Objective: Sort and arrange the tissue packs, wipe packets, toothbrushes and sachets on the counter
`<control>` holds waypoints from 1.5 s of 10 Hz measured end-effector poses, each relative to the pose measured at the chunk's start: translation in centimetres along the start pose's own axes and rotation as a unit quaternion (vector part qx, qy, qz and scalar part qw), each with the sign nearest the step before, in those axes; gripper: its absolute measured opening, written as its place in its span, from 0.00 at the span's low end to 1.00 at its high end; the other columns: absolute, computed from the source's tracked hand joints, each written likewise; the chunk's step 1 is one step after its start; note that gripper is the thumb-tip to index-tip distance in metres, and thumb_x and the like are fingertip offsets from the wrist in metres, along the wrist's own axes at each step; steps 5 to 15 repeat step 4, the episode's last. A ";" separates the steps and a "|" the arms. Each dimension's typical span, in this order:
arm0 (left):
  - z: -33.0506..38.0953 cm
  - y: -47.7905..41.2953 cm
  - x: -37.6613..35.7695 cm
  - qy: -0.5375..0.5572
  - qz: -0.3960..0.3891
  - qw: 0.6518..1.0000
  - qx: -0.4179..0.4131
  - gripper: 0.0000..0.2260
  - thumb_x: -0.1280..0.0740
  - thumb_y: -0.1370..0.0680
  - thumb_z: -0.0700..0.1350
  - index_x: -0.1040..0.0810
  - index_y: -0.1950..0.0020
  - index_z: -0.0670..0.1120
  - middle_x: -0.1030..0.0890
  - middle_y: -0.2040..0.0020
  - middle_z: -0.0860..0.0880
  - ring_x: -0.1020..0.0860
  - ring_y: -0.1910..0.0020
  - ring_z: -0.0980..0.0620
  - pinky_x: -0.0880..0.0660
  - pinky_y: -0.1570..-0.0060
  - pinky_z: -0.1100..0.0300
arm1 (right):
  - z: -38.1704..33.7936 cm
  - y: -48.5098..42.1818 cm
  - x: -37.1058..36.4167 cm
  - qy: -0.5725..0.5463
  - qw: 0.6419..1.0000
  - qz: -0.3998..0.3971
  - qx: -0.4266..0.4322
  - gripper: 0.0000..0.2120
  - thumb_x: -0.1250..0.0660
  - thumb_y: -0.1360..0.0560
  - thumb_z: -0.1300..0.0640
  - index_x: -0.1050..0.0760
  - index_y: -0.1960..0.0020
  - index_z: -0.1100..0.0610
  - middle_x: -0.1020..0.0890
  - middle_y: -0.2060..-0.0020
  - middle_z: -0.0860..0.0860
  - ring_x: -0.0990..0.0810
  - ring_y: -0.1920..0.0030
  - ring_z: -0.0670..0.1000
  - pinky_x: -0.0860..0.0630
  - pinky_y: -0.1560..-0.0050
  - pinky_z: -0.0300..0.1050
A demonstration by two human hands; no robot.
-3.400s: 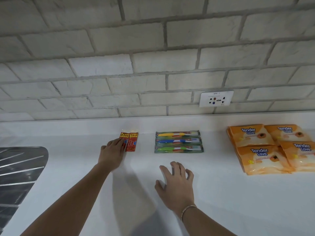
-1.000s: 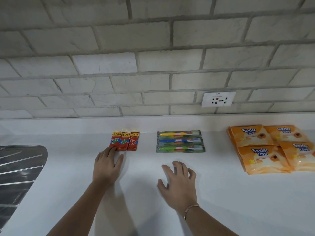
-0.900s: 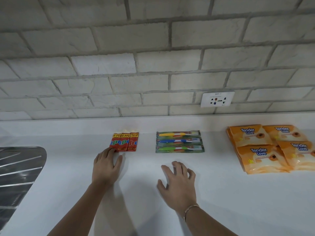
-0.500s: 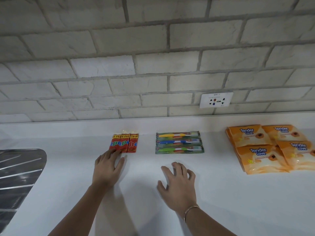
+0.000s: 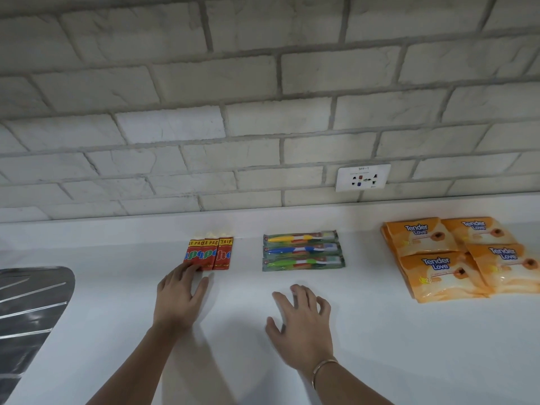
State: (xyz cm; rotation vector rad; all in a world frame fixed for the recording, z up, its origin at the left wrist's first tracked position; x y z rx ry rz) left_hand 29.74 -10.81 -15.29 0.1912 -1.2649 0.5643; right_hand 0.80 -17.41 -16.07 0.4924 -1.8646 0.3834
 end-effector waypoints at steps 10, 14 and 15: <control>1.5 2.8 0.3 -0.048 0.010 0.999 0.002 0.23 0.46 0.22 0.58 0.22 0.37 0.46 0.20 0.39 0.44 0.21 0.41 0.42 0.24 0.44 0.44 | 0.6 0.3 0.7 -0.058 0.994 -0.092 0.034 0.32 0.45 0.26 0.33 0.39 0.23 0.39 0.42 0.21 0.48 0.52 0.19 0.50 0.57 0.23 0.55; 1.5 2.8 0.3 -0.048 0.010 0.999 0.002 0.23 0.46 0.22 0.58 0.22 0.37 0.46 0.20 0.39 0.44 0.21 0.41 0.42 0.24 0.44 0.44 | 0.6 0.3 0.7 -0.058 0.994 -0.092 0.034 0.32 0.45 0.26 0.33 0.39 0.23 0.39 0.42 0.21 0.48 0.52 0.19 0.50 0.57 0.23 0.55; 1.5 2.8 0.3 -0.048 0.010 0.999 0.002 0.23 0.46 0.22 0.58 0.22 0.37 0.46 0.20 0.39 0.44 0.21 0.41 0.42 0.24 0.44 0.44 | 0.6 0.3 0.7 -0.058 0.994 -0.092 0.034 0.32 0.45 0.26 0.33 0.39 0.23 0.39 0.42 0.21 0.48 0.52 0.19 0.50 0.57 0.23 0.55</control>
Point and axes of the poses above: each hand's wrist, its own y-axis away from the middle knuckle, its own x-axis out of the back of the hand, z = x × y, the point moved 6 cm from there along -y, towards the middle knuckle
